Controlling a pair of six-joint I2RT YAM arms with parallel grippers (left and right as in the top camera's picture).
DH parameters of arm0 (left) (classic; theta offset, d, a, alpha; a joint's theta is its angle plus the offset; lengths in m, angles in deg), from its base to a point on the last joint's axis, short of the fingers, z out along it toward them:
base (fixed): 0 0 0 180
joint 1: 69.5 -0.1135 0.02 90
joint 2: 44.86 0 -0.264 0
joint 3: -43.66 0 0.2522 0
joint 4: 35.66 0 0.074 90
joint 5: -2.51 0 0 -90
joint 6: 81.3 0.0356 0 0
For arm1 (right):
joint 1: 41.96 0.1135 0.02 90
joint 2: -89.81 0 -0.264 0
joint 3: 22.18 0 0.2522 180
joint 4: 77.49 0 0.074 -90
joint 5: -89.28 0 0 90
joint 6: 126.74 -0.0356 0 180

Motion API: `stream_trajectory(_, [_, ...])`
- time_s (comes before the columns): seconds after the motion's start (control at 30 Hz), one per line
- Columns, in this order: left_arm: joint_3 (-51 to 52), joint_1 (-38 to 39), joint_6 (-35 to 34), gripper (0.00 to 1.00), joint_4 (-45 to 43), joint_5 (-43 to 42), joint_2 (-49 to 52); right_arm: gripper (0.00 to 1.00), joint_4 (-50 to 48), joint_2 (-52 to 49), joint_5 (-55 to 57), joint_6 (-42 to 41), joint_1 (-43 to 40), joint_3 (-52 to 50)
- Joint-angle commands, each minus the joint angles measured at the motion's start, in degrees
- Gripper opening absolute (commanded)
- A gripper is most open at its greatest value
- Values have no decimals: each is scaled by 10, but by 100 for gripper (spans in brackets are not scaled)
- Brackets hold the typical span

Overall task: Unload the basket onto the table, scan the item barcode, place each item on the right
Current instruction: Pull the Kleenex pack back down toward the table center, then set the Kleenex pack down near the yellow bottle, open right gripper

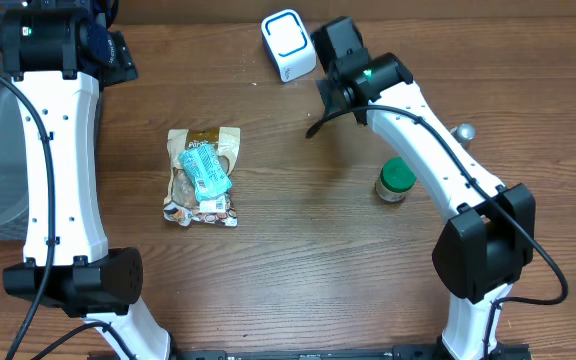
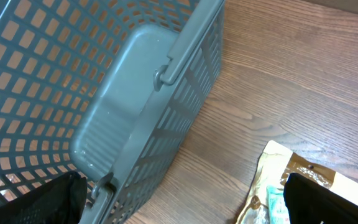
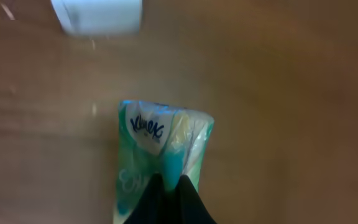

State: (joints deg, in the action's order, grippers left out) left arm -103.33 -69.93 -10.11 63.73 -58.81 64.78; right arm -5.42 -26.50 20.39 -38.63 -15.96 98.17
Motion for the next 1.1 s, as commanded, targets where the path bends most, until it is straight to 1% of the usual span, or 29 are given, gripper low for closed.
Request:
stream_trajectory(0.0, [-11, 1, 10, 100, -2, -2, -3, 4, 30, -4, -2, -140, -12, -29])
stream_trajectory(0.2, [-11, 1, 10, 100, -2, -2, -3, 4, 30, -4, 0, -181, -23, -109])
stream_trajectory(0.33, [-11, 1, 10, 100, -2, -2, -3, 4, 42, -5, 30, -209, -30, -142])
stream_trajectory(0.5, [-11, 1, 10, 99, -2, -2, -3, 4, 58, -5, 59, -209, -40, -178])
stream_trajectory(0.73, [-11, 1, 10, 100, -2, -2, -3, 4, 99, -5, 73, -210, -70, -195])
stream_trajectory(0.9, [-11, 1, 10, 100, -2, -2, -3, 6, 79, -5, 67, -208, -78, -195])
stream_trajectory(1.0, [-11, 1, 10, 99, -2, -2, -3, 16, 69, -5, 67, -208, -78, -195])
stream_trajectory(1.03, [-11, 1, 10, 99, -2, -2, -3, 24, 67, -5, 67, -208, -78, -195])
stream_trajectory(1.07, [-11, 1, 10, 99, -2, -2, -3, 35, 66, -5, 67, -208, -78, -195])
